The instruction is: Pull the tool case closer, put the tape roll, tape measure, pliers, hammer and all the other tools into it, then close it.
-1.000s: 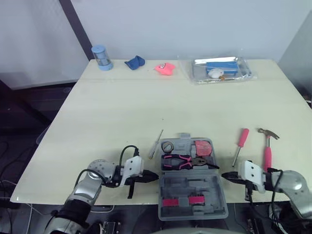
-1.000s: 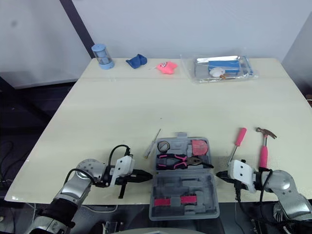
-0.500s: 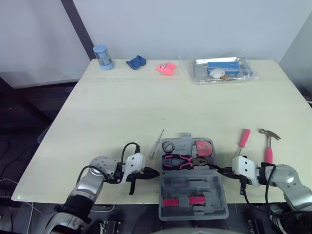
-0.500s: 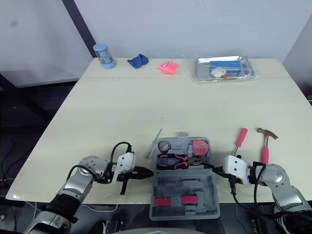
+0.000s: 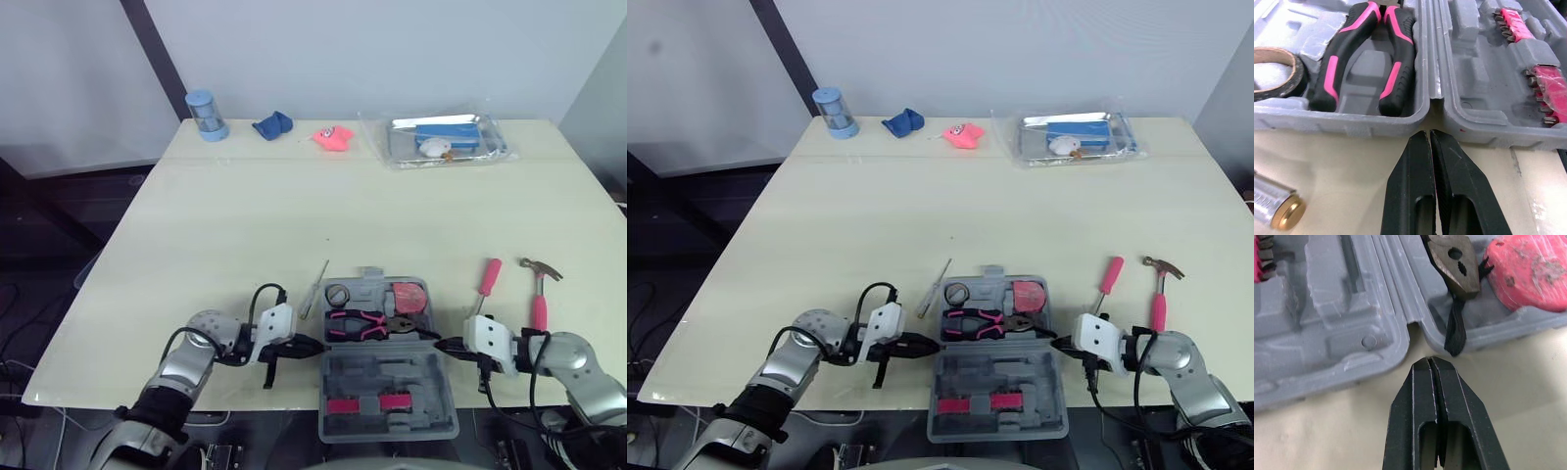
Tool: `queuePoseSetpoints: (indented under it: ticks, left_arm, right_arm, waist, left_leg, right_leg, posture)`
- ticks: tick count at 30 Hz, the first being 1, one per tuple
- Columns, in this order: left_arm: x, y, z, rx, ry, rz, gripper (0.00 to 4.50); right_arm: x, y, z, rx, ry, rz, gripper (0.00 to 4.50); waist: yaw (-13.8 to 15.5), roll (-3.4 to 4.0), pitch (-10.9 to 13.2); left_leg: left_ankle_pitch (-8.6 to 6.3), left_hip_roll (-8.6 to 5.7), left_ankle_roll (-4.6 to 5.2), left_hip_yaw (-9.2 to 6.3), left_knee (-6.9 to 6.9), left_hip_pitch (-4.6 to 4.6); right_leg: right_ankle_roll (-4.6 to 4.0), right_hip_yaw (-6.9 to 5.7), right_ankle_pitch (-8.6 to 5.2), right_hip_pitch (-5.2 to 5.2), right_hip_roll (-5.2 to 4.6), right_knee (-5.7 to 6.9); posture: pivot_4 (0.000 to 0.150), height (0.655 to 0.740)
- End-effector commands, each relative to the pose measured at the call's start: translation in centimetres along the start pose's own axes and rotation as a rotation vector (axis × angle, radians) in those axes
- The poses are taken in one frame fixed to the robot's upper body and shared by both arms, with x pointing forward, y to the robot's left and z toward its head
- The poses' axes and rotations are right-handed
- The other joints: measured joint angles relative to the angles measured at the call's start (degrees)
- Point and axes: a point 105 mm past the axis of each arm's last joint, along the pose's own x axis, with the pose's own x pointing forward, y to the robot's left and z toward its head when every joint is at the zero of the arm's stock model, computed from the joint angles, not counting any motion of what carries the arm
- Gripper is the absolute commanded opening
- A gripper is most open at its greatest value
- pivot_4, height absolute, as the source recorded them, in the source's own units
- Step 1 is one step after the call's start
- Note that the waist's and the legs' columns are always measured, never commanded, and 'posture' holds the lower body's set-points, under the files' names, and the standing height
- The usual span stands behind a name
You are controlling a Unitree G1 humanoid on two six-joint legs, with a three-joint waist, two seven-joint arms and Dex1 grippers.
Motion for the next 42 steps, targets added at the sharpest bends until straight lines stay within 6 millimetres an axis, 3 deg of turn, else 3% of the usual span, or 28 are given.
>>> queuePoseSetpoints:
  ticks: [1, 19, 42]
  left_arm:
    - [0.5, 0.0, 0.9, 0.031, -0.014, -0.023, 0.15]
    - [1.1, 1.1, 2.1, 0.005, -0.072, 0.036, 0.15]
    - [2.7, 4.4, 2.9, 0.010, -0.033, 0.153, 0.15]
  right_arm:
    - [0.2, -0.2, 1.1, -0.018, -0.032, -0.002, 0.00]
    - [0.6, -0.7, 1.8, 0.003, -0.075, -0.027, 0.00]
    - [1.8, -4.0, 1.7, -0.008, -0.060, -0.151, 0.00]
  waist:
    - [-0.01, 0.00, 0.00]
    - [-0.02, 0.00, 0.00]
    - [-0.06, -0.02, 0.01]
  left_leg:
    - [0.00, 0.00, 0.00, 0.00, 0.00, 0.00]
    - [0.01, 0.00, -0.01, 0.00, 0.02, -0.01]
    - [0.11, -0.01, -0.17, 0.01, 0.09, -0.01]
  right_leg:
    - [0.00, 0.00, 0.00, 0.00, 0.00, 0.00]
    - [0.00, 0.00, 0.00, 0.00, 0.00, 0.01]
    - [0.01, 0.02, 0.01, 0.00, 0.02, 0.07]
  posture:
    - [0.150, 0.7400]
    - [0.150, 0.7400]
    - [0.150, 0.7400]
